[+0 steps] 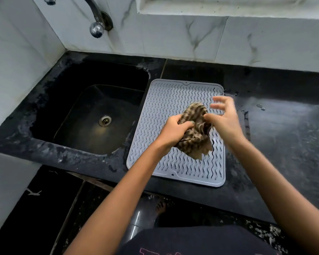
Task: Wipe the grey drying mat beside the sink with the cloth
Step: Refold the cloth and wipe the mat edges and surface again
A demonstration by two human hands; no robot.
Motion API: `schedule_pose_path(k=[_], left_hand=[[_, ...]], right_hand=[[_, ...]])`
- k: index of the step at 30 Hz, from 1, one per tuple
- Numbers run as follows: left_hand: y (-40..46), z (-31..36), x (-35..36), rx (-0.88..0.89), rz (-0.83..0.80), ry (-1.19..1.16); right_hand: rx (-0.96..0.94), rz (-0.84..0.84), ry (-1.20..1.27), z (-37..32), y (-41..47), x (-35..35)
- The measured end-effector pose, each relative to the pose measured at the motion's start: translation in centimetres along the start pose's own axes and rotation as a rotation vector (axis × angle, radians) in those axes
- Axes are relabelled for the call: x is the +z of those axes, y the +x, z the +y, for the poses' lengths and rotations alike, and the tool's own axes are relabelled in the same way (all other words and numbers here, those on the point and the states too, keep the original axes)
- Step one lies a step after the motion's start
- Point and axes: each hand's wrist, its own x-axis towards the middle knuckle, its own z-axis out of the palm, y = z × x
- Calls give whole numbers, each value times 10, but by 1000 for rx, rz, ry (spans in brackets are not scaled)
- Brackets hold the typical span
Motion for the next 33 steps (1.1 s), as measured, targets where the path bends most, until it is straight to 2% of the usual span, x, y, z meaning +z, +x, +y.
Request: schedule_pose_path(k=[1,2,3,4,6,10,12,14,19,20,23,25,29,33], left_hand=[[2,-2,3,-19,74,-50],[4,-2,6,-36,138,-104],[4,0,10,-54,172,-160],[4,3,13,-68,165,-214],[3,9,17,-91,60,-306],[9,11,12,-157,-65,-337],[16,11,7,-194,-67,-196],[28,12,8,-158,-8,67],[88,1,9,73,389,460],[108,-4,11,101,394,591],[150,-22,30,139,252,951],[163,-32,44,154,271,1078],[169,-46,49,252,432,1014],[174,-45,48,236,449,1095]], right_hand=[[-107,162,-143,2,-2,3],[-197,232,-194,4,-4,7],[-243,188,-186,6,-6,13],[-249,68,-180,9,-9,21],[-178,-157,-235,20,-13,35],[-58,-256,-184,32,2,34],[3,-301,-142,35,15,32],[35,-272,-79,37,24,31],[155,43,99,35,61,17],[139,77,106,34,73,17],[-1,107,19,21,103,18],[-102,55,-117,11,131,23],[-251,-126,-456,4,186,53],[-433,-389,-717,2,227,114]])
